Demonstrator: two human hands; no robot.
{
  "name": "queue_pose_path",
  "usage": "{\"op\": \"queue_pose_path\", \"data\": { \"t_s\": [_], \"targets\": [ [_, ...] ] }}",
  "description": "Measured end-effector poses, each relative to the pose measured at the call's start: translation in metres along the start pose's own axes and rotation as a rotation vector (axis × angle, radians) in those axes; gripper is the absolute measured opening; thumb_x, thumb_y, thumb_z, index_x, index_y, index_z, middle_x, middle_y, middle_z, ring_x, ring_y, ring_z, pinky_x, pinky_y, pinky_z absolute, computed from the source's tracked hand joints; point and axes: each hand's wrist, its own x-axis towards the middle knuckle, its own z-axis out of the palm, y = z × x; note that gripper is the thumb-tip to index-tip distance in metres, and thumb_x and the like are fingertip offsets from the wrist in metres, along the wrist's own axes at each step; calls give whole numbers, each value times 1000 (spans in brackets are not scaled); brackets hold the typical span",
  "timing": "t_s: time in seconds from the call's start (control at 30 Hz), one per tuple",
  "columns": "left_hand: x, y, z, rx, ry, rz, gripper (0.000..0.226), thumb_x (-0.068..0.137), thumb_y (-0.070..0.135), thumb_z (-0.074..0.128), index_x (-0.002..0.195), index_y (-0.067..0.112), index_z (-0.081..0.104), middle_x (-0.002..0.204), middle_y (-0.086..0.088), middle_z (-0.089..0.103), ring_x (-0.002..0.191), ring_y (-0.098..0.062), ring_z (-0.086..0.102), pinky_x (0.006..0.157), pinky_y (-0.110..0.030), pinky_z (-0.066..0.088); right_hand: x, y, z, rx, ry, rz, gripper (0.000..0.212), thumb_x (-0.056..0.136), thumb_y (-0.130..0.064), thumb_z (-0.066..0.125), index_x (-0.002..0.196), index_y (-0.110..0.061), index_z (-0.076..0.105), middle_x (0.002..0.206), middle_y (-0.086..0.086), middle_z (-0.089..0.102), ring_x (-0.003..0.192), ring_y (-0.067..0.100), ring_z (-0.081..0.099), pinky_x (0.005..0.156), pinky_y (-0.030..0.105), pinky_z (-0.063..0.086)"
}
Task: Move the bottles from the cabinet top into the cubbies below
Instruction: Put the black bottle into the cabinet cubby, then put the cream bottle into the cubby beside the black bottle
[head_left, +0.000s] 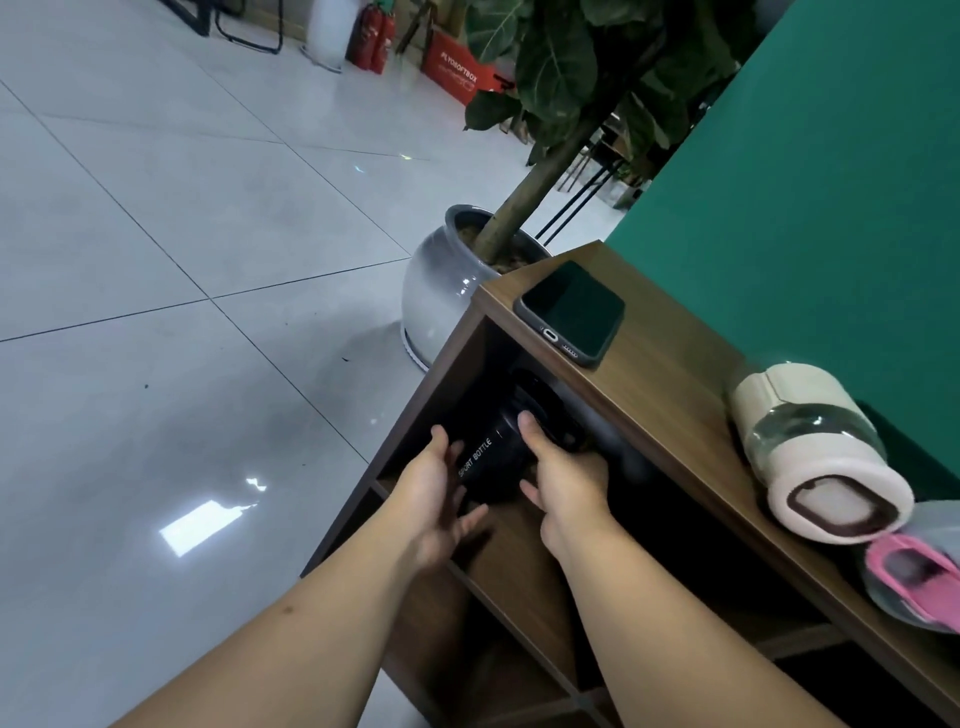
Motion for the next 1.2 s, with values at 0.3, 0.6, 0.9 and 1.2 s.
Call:
{"op": "queue_pose_path", "data": {
  "t_s": [0.3,0.6,0.9,1.2],
  "targets": [
    [-16,-16,6,394,102,76,46,99,53,53,109,13,75,118,-16,70,103,-35,70,75,-40,58,-145,-25,-66,-447,25,-535,29,82,-28,84,104,-35,67,101,-12,71,90,5,70,79,28,59],
    [-106,-3,45,627,-129,145,36,107,43,50,108,13,71,114,-12,73,105,-33,73,91,-47,61,-164,-145,-141,-1375,544,-511,80,79,-68,63,141,-20,46,129,14,66,129,39,51,117,64,24],
    [-131,4,63,585,-124,156,53,106,52,44,114,8,74,118,-19,75,108,-38,74,83,-45,63,-118,-138,-132,-1694,514,-470,74,80,-65,61,131,-13,49,119,13,70,123,37,55,119,68,9],
    [-142,-9,71,593,-173,109,55,107,53,40,118,8,71,124,-20,72,110,-38,73,95,-54,61,-170,-164,-159,-1109,487,-771,63,83,-45,64,137,-17,49,119,8,52,98,38,59,89,46,48]
  ]
}}
